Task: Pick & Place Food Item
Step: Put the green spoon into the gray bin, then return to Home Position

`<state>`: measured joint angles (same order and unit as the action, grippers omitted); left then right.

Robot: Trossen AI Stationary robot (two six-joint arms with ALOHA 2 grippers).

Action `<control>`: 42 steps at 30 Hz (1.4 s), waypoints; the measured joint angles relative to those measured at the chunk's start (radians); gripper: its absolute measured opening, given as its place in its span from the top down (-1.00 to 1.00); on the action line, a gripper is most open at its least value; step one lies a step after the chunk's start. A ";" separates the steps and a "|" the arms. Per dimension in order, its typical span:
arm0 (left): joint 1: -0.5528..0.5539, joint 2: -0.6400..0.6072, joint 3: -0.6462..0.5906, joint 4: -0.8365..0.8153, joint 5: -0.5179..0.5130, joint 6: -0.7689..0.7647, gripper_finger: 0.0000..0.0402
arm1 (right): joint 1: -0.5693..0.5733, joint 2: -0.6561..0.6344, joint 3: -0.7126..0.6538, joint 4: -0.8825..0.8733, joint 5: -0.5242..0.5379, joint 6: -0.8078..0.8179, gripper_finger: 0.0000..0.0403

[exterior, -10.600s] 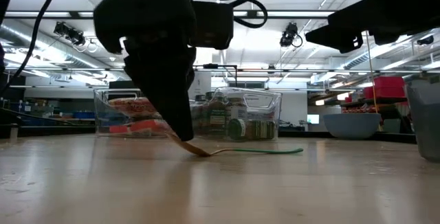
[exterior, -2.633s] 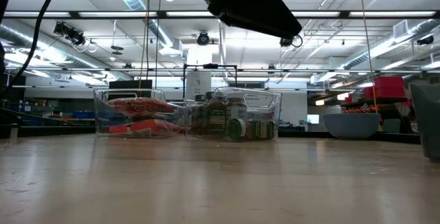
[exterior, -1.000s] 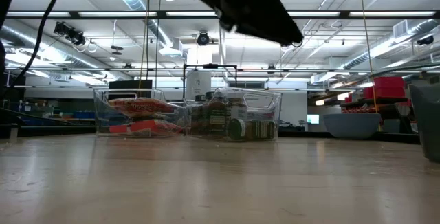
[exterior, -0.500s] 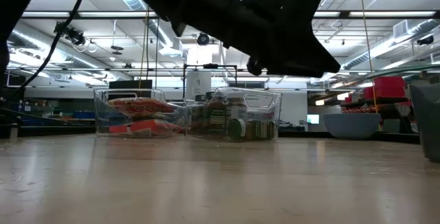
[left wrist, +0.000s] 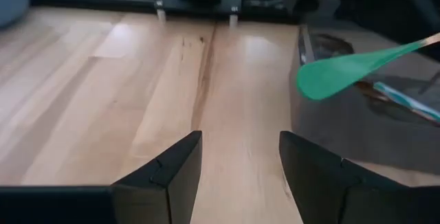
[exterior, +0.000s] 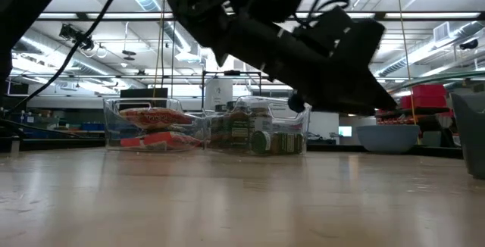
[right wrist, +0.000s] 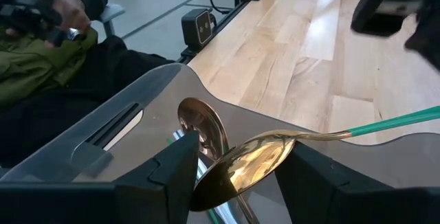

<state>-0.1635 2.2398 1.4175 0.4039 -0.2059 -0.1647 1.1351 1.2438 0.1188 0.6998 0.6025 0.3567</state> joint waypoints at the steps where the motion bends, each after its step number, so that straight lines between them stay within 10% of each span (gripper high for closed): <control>1: 0.000 0.015 0.023 -0.016 -0.003 0.003 -0.01 | 0.000 0.000 0.000 0.000 0.000 0.000 0.06; 32: -0.069 0.039 0.217 -0.056 0.013 0.210 0.28 | 0.000 0.000 0.000 0.019 0.095 -0.019 -0.21; 42: -0.097 0.035 0.217 0.042 0.080 0.303 0.28 | 0.000 0.000 0.000 0.452 0.179 -0.311 -0.21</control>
<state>-0.2601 2.2744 1.6344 0.4462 -0.1260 0.1385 1.1347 1.2434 0.1184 1.1516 0.7812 0.0461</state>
